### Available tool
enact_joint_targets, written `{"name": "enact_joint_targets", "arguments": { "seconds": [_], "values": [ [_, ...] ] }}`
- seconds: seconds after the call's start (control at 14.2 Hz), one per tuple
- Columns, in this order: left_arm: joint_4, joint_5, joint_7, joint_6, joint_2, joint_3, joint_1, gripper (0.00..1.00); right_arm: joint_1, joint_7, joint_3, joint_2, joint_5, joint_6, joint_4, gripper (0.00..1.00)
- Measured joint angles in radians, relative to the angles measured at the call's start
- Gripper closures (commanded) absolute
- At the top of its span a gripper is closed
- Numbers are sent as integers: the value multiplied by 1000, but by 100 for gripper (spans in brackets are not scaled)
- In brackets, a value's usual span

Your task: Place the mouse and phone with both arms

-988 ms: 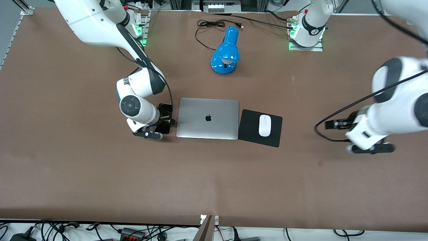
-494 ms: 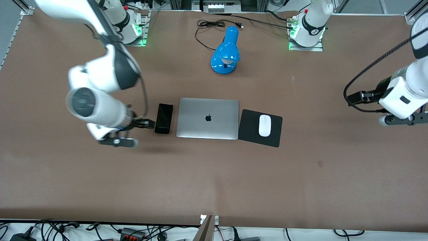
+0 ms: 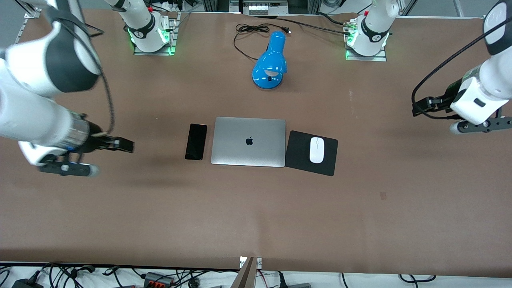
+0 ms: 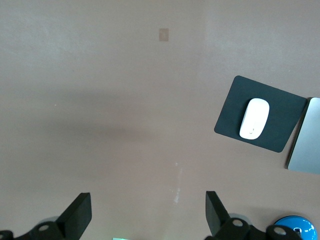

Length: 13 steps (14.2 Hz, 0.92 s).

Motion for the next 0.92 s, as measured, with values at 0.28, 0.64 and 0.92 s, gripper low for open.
{"name": "enact_joint_targets", "arguments": {
  "seconds": [0.28,0.64,0.92],
  "values": [
    [-2,7,0,-1,-8,-4,0,0,-44,-164,-95,-44,1,-1,21,0],
    [-2,8,0,-1,-14,-5,0,0,-52,-264,-167,-121,1,-1,-25,0],
    [-2,8,1,-2,-28,-14,0,0,-58,-288,-170,-213,1,19,-136,0]
  ]
}}
